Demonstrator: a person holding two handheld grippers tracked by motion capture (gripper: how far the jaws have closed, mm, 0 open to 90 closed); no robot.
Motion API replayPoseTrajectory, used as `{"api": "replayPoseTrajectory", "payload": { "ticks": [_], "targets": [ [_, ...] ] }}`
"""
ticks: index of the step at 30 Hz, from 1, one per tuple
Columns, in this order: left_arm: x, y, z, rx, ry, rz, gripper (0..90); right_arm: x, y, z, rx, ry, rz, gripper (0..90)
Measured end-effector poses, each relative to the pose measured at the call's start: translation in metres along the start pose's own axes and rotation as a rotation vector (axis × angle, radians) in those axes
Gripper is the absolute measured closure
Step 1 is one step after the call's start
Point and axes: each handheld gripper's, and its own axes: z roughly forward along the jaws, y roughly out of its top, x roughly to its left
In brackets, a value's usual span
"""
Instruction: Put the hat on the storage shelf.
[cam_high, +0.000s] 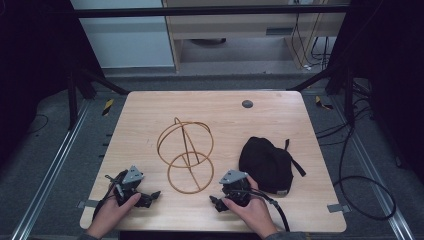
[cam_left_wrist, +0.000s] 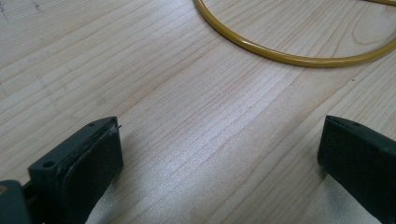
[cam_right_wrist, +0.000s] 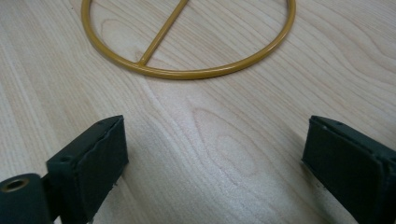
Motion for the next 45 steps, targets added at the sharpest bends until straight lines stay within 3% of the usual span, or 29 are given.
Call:
{"api": "replayPoseTrajectory", "payload": {
  "ticks": [9, 10, 11, 13, 14, 19, 24, 27, 28, 29, 31, 32, 38, 45],
  "targets": [
    [0.000, 0.000, 0.000, 0.000, 0.000, 0.001, 0.0, -0.002, 0.002, 0.002, 0.006, -0.028, 0.025, 4.4],
    [0.000, 0.000, 0.000, 0.000, 0.000, 0.001, 0.0, -0.002, 0.003, 0.002, 0.012, -0.037, 0.028, 4.6],
    [0.000, 0.000, 0.000, 0.000, 0.000, 0.001, 0.0, 0.001, 0.008, -0.001, 0.060, -0.050, 0.038, 7.8],
    [0.000, 0.000, 0.000, 0.001, 0.000, 0.002, 0.0, 0.002, 0.010, -0.003, 0.060, -0.051, 0.037, 8.1],
    [0.000, 0.000, 0.000, 0.000, 0.000, 0.001, 0.0, 0.004, 0.018, -0.013, 0.048, -0.053, 0.004, 8.1],
    [0.000, 0.000, 0.000, 0.002, 0.000, 0.002, 0.0, 0.000, 0.039, -0.036, 0.048, -0.107, -0.036, 9.2],
    [0.000, 0.000, 0.000, 0.000, 0.000, 0.001, 0.0, -0.014, 0.060, -0.067, 0.068, -0.160, -0.109, 11.3],
    [0.000, 0.000, 0.000, 0.000, 0.000, 0.001, 0.0, -0.022, 0.064, -0.077, 0.090, -0.188, -0.123, 13.8],
    [0.000, 0.000, 0.000, 0.000, 0.000, 0.002, 0.0, -0.026, 0.065, -0.081, 0.100, -0.192, -0.121, 14.3],
    [0.000, 0.000, 0.000, 0.000, 0.000, 0.002, 0.0, -0.038, 0.067, -0.093, 0.119, -0.197, -0.115, 15.3],
    [0.000, 0.000, 0.000, 0.000, 0.000, 0.002, 0.0, -0.041, 0.067, -0.095, 0.129, -0.201, -0.116, 15.3],
    [0.000, 0.000, 0.000, 0.000, 0.000, 0.002, 0.0, -0.050, 0.066, -0.102, 0.152, -0.188, -0.103, 15.7],
    [0.000, 0.000, 0.000, 0.000, 0.000, 0.002, 0.0, -0.066, 0.061, -0.113, 0.144, -0.171, -0.070, 13.9],
    [0.000, -0.001, -0.001, 0.001, -0.006, 0.008, 0.0, -0.088, 0.051, -0.132, 0.153, -0.213, -0.023, 10.6]
  ]
}}
